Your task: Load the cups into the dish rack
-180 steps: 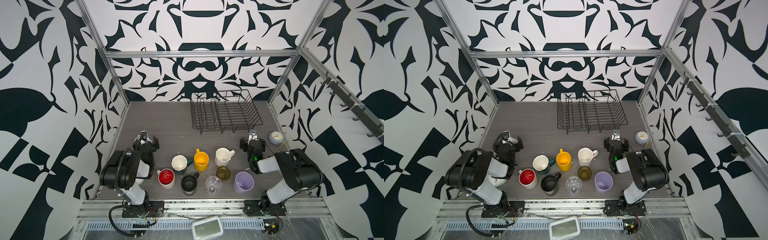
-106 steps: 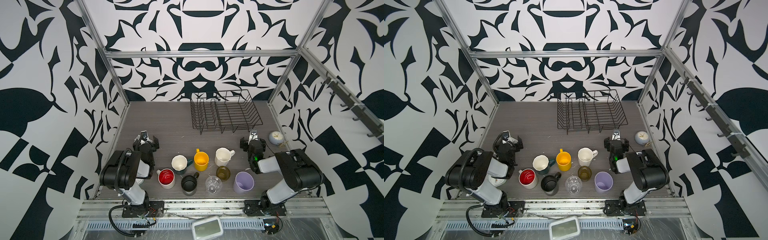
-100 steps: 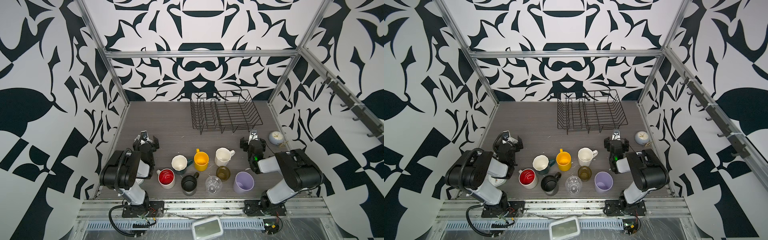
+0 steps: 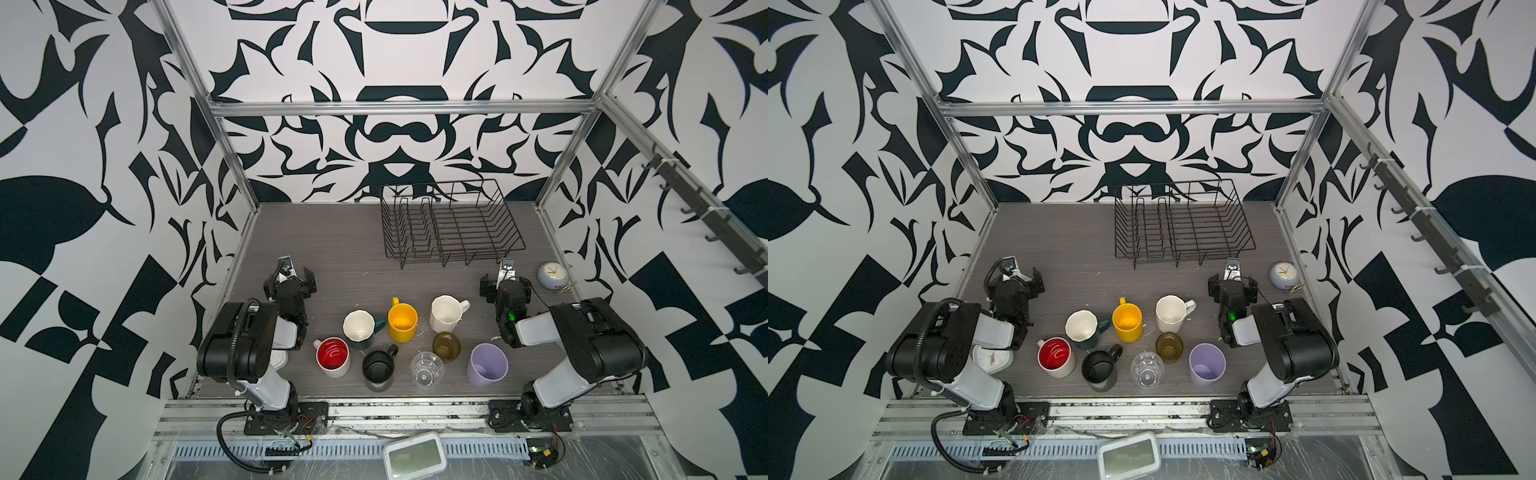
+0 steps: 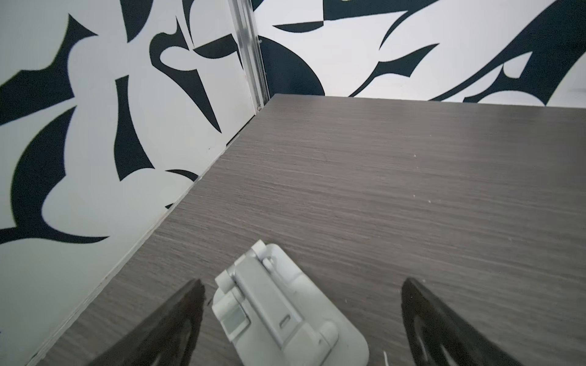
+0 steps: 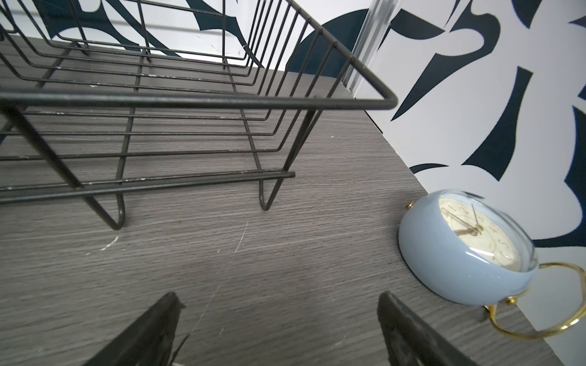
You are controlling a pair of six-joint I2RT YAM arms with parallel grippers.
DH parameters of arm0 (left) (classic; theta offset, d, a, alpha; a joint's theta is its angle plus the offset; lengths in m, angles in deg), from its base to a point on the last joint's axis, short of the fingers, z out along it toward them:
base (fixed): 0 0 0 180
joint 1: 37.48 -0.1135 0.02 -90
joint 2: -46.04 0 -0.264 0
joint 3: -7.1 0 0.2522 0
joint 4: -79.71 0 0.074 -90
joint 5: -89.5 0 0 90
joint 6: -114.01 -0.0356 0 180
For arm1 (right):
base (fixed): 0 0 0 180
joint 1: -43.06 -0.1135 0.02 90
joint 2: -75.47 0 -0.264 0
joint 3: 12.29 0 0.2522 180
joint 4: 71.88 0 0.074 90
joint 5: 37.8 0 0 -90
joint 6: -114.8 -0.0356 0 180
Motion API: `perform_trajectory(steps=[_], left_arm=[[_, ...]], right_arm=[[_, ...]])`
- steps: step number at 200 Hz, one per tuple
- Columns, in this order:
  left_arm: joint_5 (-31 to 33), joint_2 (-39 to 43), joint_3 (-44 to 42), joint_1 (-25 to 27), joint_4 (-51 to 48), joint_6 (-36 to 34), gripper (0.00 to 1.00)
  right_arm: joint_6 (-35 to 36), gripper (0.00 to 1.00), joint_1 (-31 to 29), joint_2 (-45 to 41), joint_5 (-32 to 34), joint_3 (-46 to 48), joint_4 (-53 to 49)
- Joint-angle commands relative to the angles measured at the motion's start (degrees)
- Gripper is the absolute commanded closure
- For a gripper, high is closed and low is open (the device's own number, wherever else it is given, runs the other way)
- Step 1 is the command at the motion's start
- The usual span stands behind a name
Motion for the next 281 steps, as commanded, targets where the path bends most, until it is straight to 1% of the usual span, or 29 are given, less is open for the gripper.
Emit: perform_trajectory(steps=[1,42,53,67,74,83,94,101,103,108,119,127,133,141,149,161,171,182,195,202,212,224,229,238,247,262,271,281], left_arm=[[-2.1,1.2,1.3,-1.1,-4.3,1.9,0.01],[-1.9,1.3,0.8,-1.1,-3.2,2.0,0.01],[-0.6,1.8,-0.1,-0.9,-1.3,1.6,0.01],[0.5,4.6,-0.7,-0.8,-2.9,2.6,0.01],[2.3,6.3,-0.5,-0.2,-3.7,1.8,0.01],[5.0,10.2,1.1,1.3,-9.7,1.3,0.01],[5.4,15.6,4.0,2.0,-19.1,1.1,0.01],[6.2,18.3,6.0,2.0,-24.5,2.5,0.01],[6.8,20.3,6.7,2.0,-25.8,3.2,0.01],[8.0,22.7,8.5,1.9,-30.4,4.8,0.01],[9.5,26.8,13.2,1.7,-40.8,7.0,0.01],[10.4,29.0,16.3,1.6,-47.4,8.2,0.01],[10.5,30.2,18.0,1.5,-51.0,8.5,0.01],[9.6,31.5,19.4,1.3,-53.4,8.0,0.01],[7.9,32.5,20.2,1.1,-54.0,6.8,0.01],[4.1,33.4,21.3,0.4,-54.1,6.3,0.01],[0.9,33.1,23.2,-0.4,-54.5,6.6,0.01],[-0.7,31.4,26.8,-0.9,-56.3,6.5,0.01],[-0.3,27.9,31.8,-1.2,-59.3,6.5,0.01],[0.3,25.8,34.3,-1.2,-61.1,6.6,0.01],[0.5,23.1,37.7,-1.3,-64.0,6.5,0.01],[0.0,20.7,40.9,-1.3,-66.6,6.7,0.01],[0.0,19.9,42.8,-1.8,-67.8,8.5,0.01],[-4.7,19.4,48.1,-3.0,-75.6,11.9,0.01],[-8.0,17.2,51.6,-3.6,-79.8,13.5,0.01],[-10.7,18.0,52.3,-3.5,-81.1,14.8,0.01],[-11.9,19.5,49.9,-3.5,-79.1,15.8,0.01],[-13.1,21.9,46.8,-4.0,-76.3,18.2,0.01]], right_arm=[[-0.4,0.0,0.1,-1.5,0.2,-1.2,0.7],[-0.1,0.0,0.2,-1.5,0.3,-1.0,0.9],[-0.1,0.0,0.1,-2.1,1.3,-1.1,1.2],[-0.6,0.0,0.1,-5.6,2.4,-2.3,-4.5],[-0.8,0.0,0.1,-7.7,2.9,-3.5,-8.5],[-1.0,0.0,0.2,-10.4,3.0,-5.0,-13.6],[-2.3,0.0,0.2,-14.3,3.3,-7.3,-21.2],[-5.6,0.0,0.1,-17.2,4.3,-9.7,-28.7],[-6.4,0.0,0.1,-18.1,4.5,-10.4,-30.8],[-9.8,0.0,0.2,-20.1,4.7,-12.2,-36.5],[-16.4,0.0,0.1,-24.2,3.7,-16.7,-48.1],[-19.3,0.0,0.1,-26.8,1.9,-19.6,-54.6],[-20.3,0.0,0.1,-28.9,0.3,-20.8,-56.8],[-20.5,0.0,0.2,-31.6,-1.9,-21.4,-57.2],[-20.6,0.0,0.3,-34.0,-4.1,-21.9,-56.6],[-18.5,0.0,0.5,-36.0,-7.3,-24.1,-55.4],[-16.8,0.03,0.6,-34.8,-7.7,-28.9,-58.1],[-15.7,0.04,0.7,-31.0,-5.8,-37.5,-66.4],[-14.8,0.04,0.9,-24.7,-4.4,-49.7,-79.2],[-14.7,0.04,0.9,-22.5,-4.9,-53.8,-83.2],[-13.8,0.05,1.0,-19.9,-7.9,-58.0,-86.5],[-13.4,0.06,1.3,-17.7,-11.8,-60.8,-88.1],[-13.7,0.06,1.4,-16.7,-13.1,-61.9,-88.7],[-14.1,0.07,2.1,-14.9,-18.4,-64.3,-90.1],[-14.1,0.08,2.8,-12.6,-21.3,-67.0,-92.1],[-13.1,0.11,4.2,-8.0,-25.1,-72.8,-98.7],[-12.1,0.11,4.8,-5.9,-25.7,-75.6,-102.0],[-12.0,0.12,6.3,-5.2,-27.6,-75.5,-102.6]])
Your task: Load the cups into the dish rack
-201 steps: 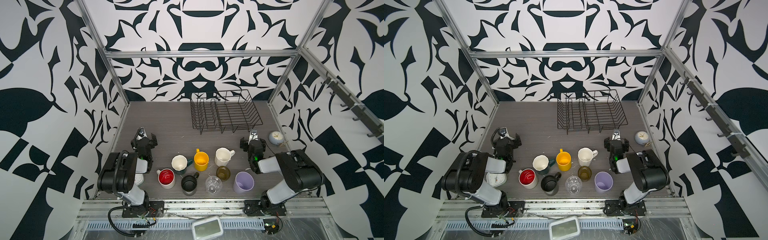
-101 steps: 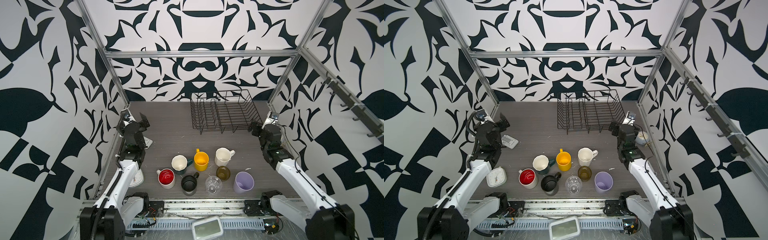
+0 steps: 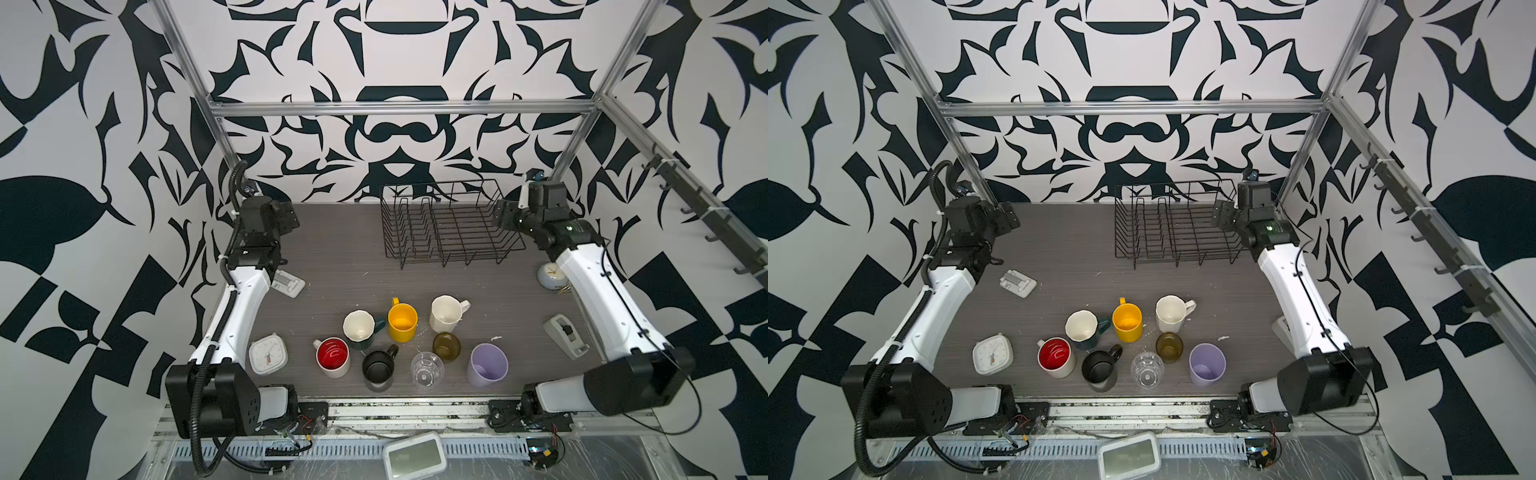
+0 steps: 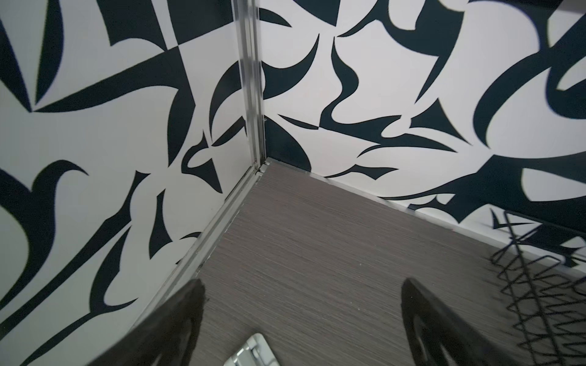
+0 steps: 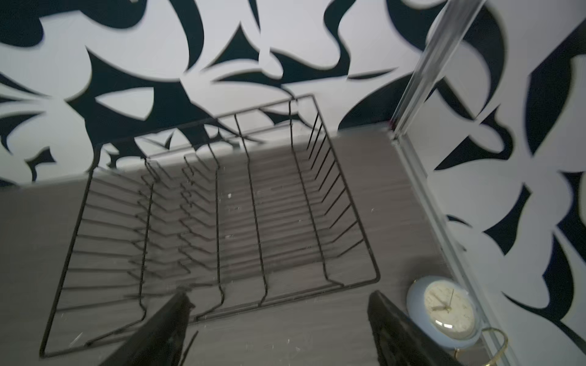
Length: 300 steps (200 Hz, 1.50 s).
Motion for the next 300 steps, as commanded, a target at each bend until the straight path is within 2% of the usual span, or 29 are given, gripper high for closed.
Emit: perform_trajectory(steps=[1,11,43,67,100,129,157,223,246,300], left_arm=[[-6.4,4.5,-3.8,-0.8,-2.6,6.4,0.01],[-10.5,5.8,-5.4,-2.3,-1.6,8.8,0.01],[-12.6,6.2,-6.7,-2.3,-0.8,9.5,0.01],[-12.4,5.9,-6.6,-2.5,-0.7,8.5,0.01],[-12.7,5.5,-8.0,-2.9,1.4,8.1,0.01],[-15.8,4.0,-7.1,-4.2,0.6,8.7,0.01],[-15.8,3.4,-7.2,-4.5,0.4,8.4,0.01],[-16.4,2.4,-7.3,-4.7,0.8,8.7,0.01],[-16.9,2.1,-7.3,-4.7,0.9,9.0,0.01],[-18.0,1.8,-7.3,-4.8,1.1,9.7,0.01]], right_arm=[[1.6,0.12,2.8,2.4,-7.7,-4.2,-9.5],[0.6,0.15,5.5,2.4,-11.0,-1.8,-7.6],[-4.2,0.22,14.9,4.2,-19.5,6.2,0.7],[-4.6,0.26,17.3,8.2,-19.8,7.7,5.0],[-4.5,0.34,18.3,13.4,-24.4,8.7,10.5],[-1.7,0.34,18.4,16.5,-20.1,5.0,9.6],[-0.8,0.35,18.6,19.1,-16.7,1.5,8.9],[1.6,0.36,18.6,20.7,-13.0,-3.9,6.4],[2.1,0.37,18.7,24.7,-13.9,-6.5,6.7],[4.4,0.5,18.7,29.1,-18.4,-7.7,11.8]])
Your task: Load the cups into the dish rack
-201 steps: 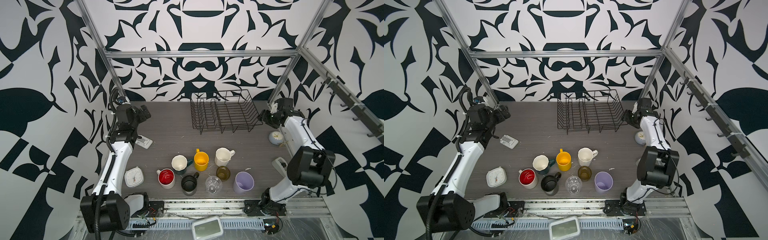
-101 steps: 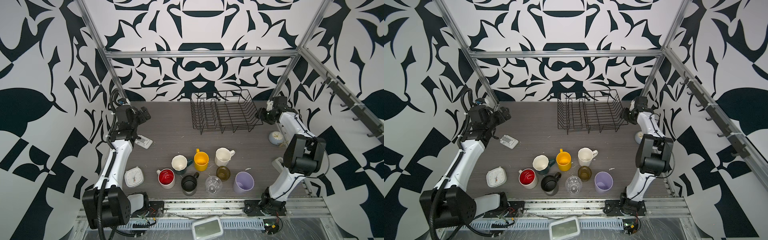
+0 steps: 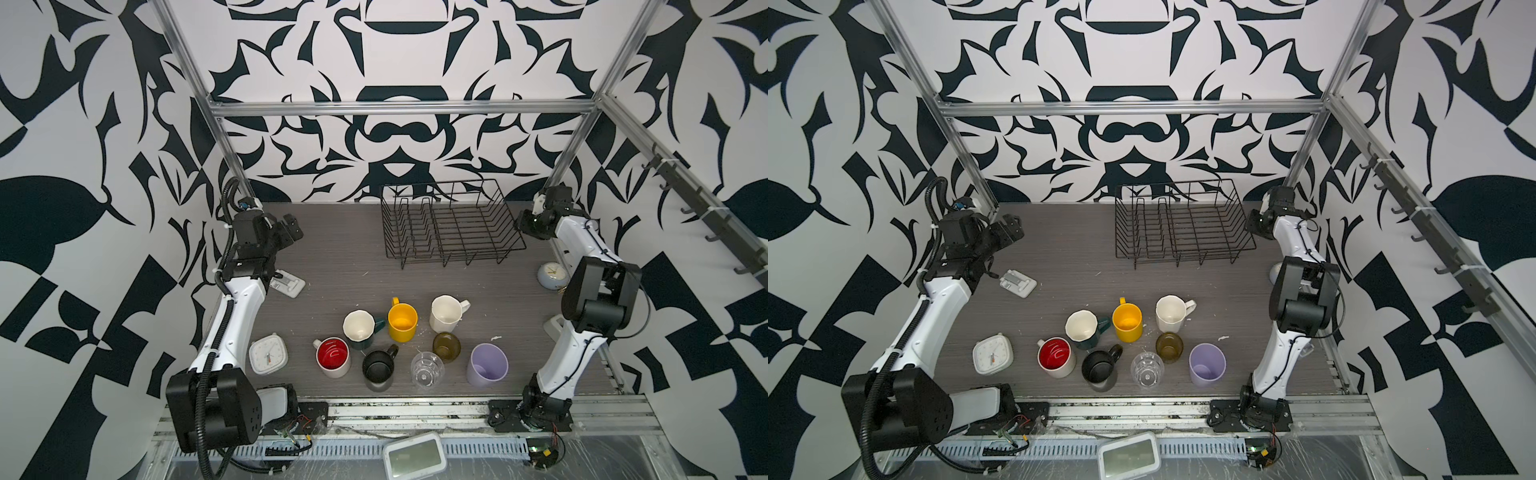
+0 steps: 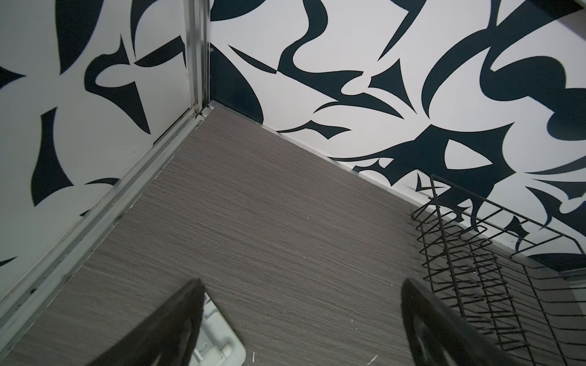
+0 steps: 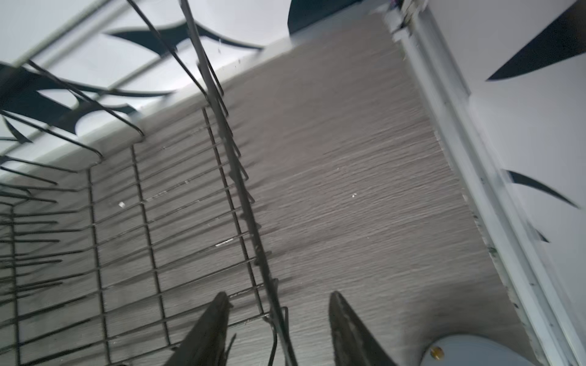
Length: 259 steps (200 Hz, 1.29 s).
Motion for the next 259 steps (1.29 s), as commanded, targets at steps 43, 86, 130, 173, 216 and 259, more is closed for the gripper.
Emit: perform_trajectory(steps=[43,86,130,173,216,259], left_arm=[[-1.4,-0.3,-0.2,-0.3,0.7,1.0,0.01],[-1.7,-0.1,-0.2,-0.3,0.8,1.1,0.01],[-2.0,0.0,-0.3,-0.3,0.9,1.5,0.01],[-2.2,-0.1,-0.3,-0.4,0.9,1.7,0.01],[-2.0,0.1,-0.4,-0.4,1.0,1.7,0.01],[-2.5,0.2,-0.4,-0.4,1.0,2.0,0.01]], right_arm=[[3.8,0.66,0.1,1.4,-4.0,-2.2,2.5],[7.4,0.78,-1.6,0.7,-4.9,-1.2,2.3],[13.4,0.93,-6.7,-0.8,-0.6,1.1,0.7],[14.1,1.0,-9.6,-2.7,0.0,4.4,0.7],[14.7,1.0,-11.8,-5.8,0.7,7.8,1.7],[10.8,1.0,-14.4,-8.4,2.6,10.0,2.3]])
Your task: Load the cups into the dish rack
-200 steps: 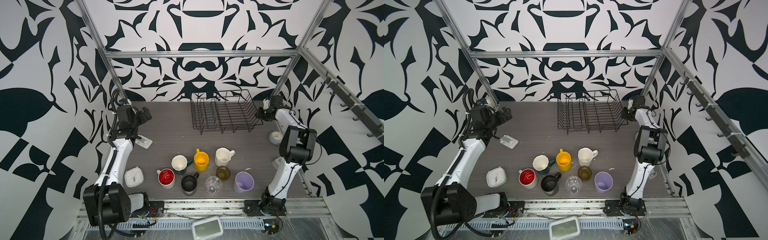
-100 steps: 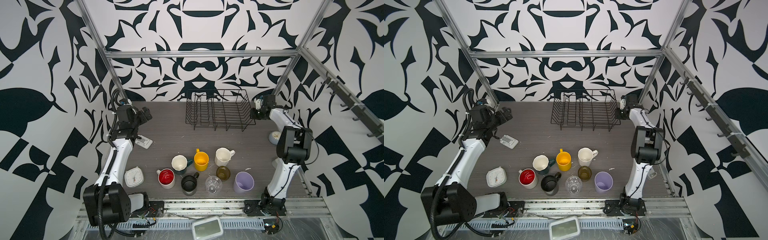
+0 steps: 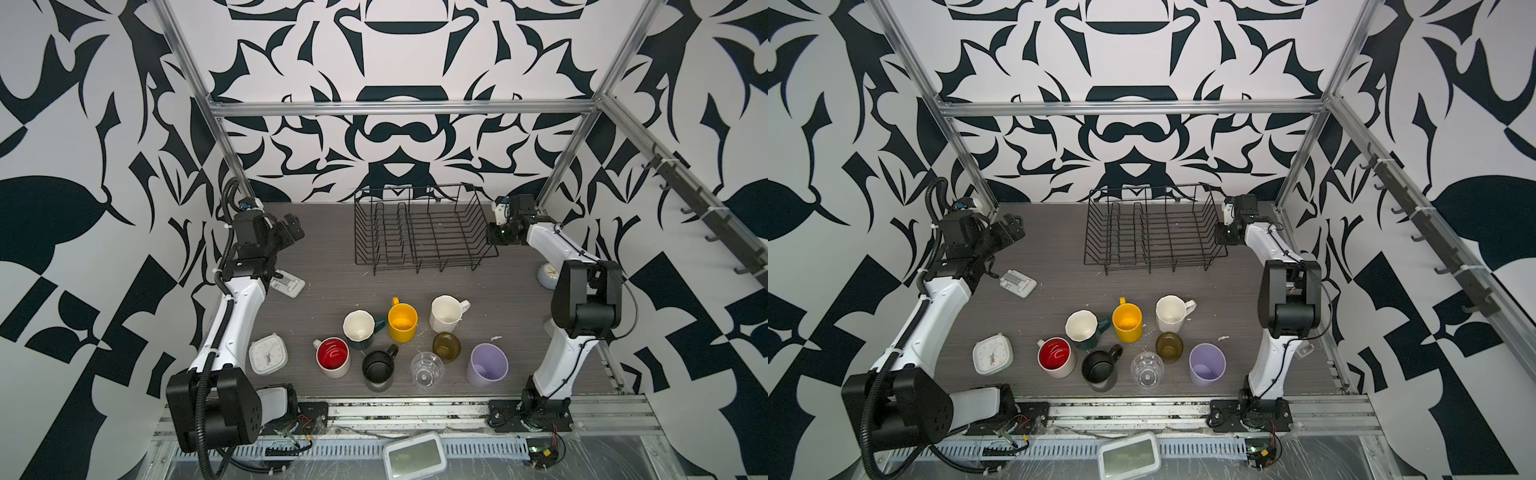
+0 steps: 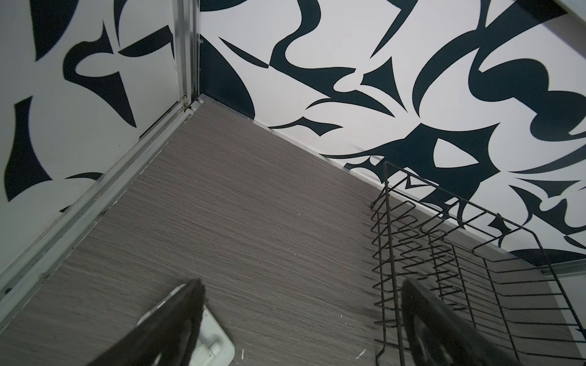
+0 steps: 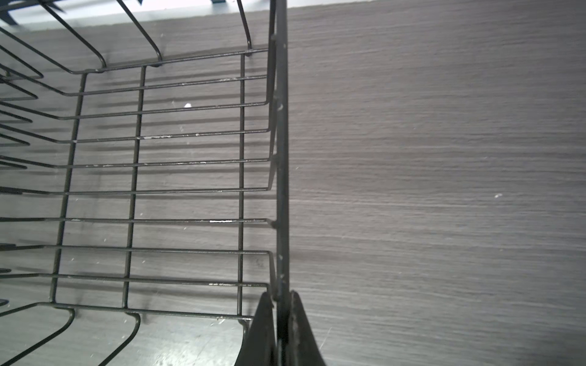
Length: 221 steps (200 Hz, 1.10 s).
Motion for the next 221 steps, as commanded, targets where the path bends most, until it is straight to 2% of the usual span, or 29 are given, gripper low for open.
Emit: perform_trajectory(steps=[1,66,132,194,221], left_arm=[[-0.8,0.2,-0.4,-0.4,1.0,0.6,0.01],[-1.3,0.2,-0.4,-0.8,1.1,1.1,0.01],[-1.9,0.3,-0.3,-0.9,1.1,1.7,0.01],[-2.2,0.7,-0.5,-1.1,1.2,2.2,0.01],[-2.3,0.8,-0.5,-1.1,1.1,2.4,0.01]], right_arm=[[1.1,1.0,-2.6,-3.9,2.2,1.1,0.1],[-6.9,1.0,-4.6,-5.3,0.9,3.6,3.5],[-8.1,1.0,-7.4,-6.2,1.5,6.8,4.7],[-8.8,1.0,-9.0,-6.3,2.2,6.0,3.7],[-9.9,0.77,-9.2,-6.9,2.4,5.5,3.0]])
